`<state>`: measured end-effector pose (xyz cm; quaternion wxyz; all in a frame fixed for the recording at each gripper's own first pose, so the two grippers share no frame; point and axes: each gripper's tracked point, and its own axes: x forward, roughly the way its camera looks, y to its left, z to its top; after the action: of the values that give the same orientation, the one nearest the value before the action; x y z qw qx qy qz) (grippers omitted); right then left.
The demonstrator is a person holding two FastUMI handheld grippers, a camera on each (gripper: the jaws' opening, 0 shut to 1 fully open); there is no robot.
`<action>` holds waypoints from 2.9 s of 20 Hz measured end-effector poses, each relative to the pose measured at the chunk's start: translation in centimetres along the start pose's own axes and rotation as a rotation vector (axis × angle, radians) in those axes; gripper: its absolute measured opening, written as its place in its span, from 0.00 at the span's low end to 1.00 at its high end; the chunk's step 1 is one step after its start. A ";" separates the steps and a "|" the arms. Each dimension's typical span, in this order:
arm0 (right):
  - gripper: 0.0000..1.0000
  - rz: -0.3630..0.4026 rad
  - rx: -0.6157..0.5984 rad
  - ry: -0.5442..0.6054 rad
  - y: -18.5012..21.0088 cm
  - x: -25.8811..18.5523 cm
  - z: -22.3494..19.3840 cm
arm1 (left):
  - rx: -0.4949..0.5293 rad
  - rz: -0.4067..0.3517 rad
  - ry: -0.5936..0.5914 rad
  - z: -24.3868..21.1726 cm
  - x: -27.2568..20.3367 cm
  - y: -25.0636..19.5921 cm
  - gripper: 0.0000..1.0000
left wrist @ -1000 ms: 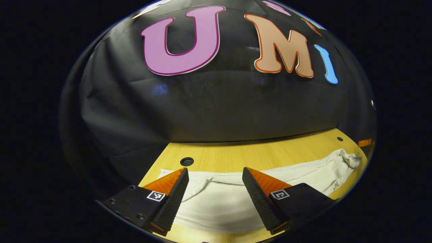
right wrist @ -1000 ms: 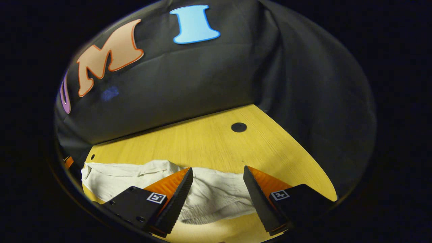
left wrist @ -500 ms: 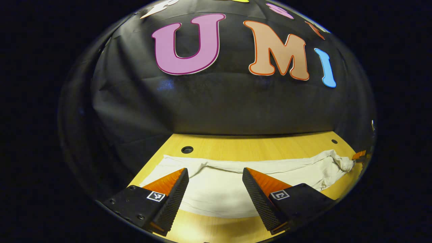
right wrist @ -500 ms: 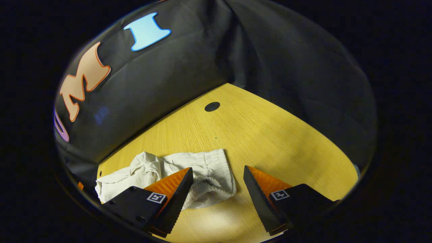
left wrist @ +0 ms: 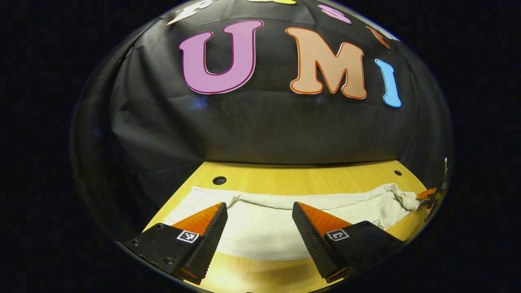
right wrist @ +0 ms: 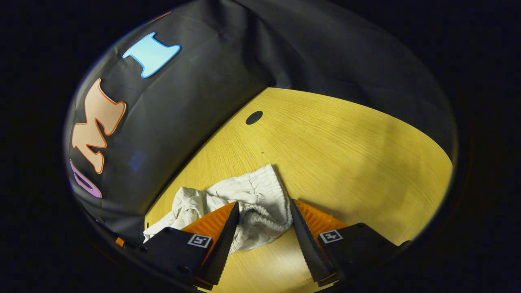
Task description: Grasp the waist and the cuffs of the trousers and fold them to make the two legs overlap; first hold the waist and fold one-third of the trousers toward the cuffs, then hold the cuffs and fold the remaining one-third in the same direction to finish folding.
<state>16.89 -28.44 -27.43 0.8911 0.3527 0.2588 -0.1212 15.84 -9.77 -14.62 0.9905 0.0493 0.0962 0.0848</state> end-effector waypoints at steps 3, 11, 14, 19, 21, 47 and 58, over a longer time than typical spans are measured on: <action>0.67 -0.004 0.016 0.011 -0.3 0.2 -0.2 | 0.004 0.001 0.005 -0.1 -0.3 -0.3 0.97; 0.16 0.005 0.001 -0.020 0.5 0.0 0.5 | 0.006 -0.010 0.007 -0.2 -0.9 -0.6 0.97; 0.16 0.000 -0.042 -0.068 1.6 -0.9 1.5 | -0.001 -0.024 0.009 -0.5 -1.0 -0.5 0.97; 0.16 0.020 -0.170 -0.169 6.1 -3.8 3.4 | -0.027 -0.057 -0.001 -0.5 -0.9 0.3 0.97; 0.16 0.039 -0.229 -0.208 8.9 -5.2 3.9 | -0.040 -0.076 -0.008 -0.6 -0.9 1.0 0.96; 0.34 0.373 -0.825 -0.069 44.3 -6.2 -28.0 | -0.148 -0.010 0.097 -9.8 4.2 24.3 0.95; 0.96 0.277 -0.851 -0.084 42.1 -6.6 -26.8 | -0.110 0.005 0.206 -14.8 9.8 25.2 0.95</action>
<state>18.03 20.66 -16.53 0.9743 -0.0193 0.1996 0.1026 18.33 17.92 -27.98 0.9764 -0.0139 0.1925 0.0973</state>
